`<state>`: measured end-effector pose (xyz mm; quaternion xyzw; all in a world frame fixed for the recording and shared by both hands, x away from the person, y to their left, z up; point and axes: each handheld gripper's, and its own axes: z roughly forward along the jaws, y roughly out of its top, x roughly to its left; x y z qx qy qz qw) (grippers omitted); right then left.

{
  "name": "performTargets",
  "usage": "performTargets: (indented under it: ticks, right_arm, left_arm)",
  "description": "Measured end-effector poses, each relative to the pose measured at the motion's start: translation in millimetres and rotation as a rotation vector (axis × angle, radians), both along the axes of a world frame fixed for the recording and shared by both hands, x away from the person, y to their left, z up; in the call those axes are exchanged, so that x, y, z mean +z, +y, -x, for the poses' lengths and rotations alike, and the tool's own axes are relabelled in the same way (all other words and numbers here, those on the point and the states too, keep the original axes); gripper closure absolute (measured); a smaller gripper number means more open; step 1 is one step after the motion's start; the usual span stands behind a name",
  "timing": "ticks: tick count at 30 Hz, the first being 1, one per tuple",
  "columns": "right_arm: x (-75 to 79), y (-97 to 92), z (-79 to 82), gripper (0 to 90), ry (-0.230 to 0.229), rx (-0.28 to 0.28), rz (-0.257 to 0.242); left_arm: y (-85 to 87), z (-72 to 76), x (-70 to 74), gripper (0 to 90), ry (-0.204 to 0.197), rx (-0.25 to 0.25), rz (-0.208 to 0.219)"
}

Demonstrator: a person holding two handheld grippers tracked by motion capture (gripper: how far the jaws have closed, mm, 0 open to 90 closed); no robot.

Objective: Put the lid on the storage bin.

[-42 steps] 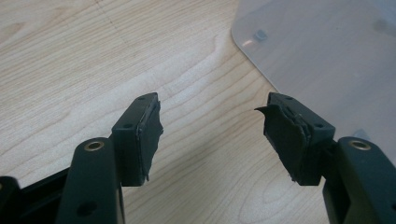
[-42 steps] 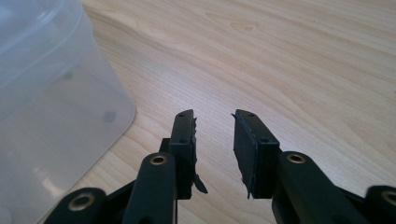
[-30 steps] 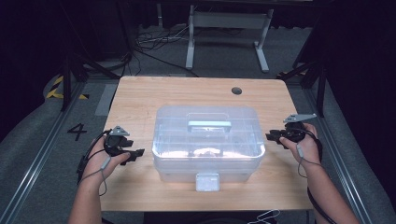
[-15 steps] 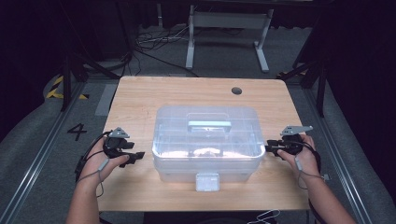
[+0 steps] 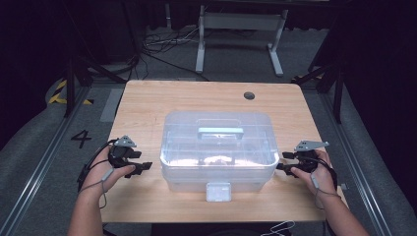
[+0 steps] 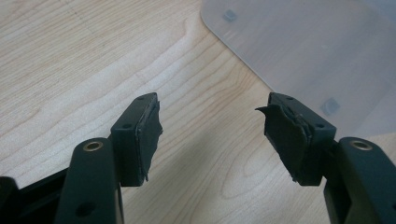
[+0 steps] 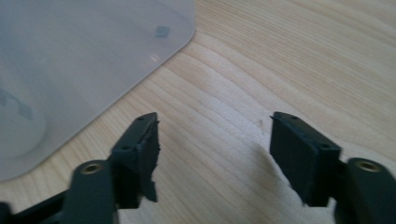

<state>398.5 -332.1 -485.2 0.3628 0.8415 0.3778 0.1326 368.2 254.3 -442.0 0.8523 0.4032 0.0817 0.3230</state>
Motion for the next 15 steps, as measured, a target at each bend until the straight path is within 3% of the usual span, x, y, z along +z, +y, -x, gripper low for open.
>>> performTargets:
  ticks: [3, 6, 8, 15]
  right_arm:
    - [-2.5, 0.5, 0.0, 30.6, -0.012, 0.010, 0.033]
    - [-4.2, -0.9, -1.3, 27.7, -0.009, 0.016, 0.015]
    - [-4.3, -3.0, -2.1, 23.5, -0.005, -0.009, 0.001]
    - [-4.8, -9.4, -4.5, 19.9, -0.008, -0.030, 0.024]
  left_arm:
    - [0.7, 0.1, 0.4, 36.2, -0.007, 0.003, 0.000]
    - [1.0, 0.5, 0.9, 36.3, -0.006, 0.003, 0.000]
    - [1.8, 0.7, 1.4, 36.2, -0.012, 0.001, 0.003]
    - [3.3, 0.1, 0.9, 36.0, -0.006, 0.008, 0.010]
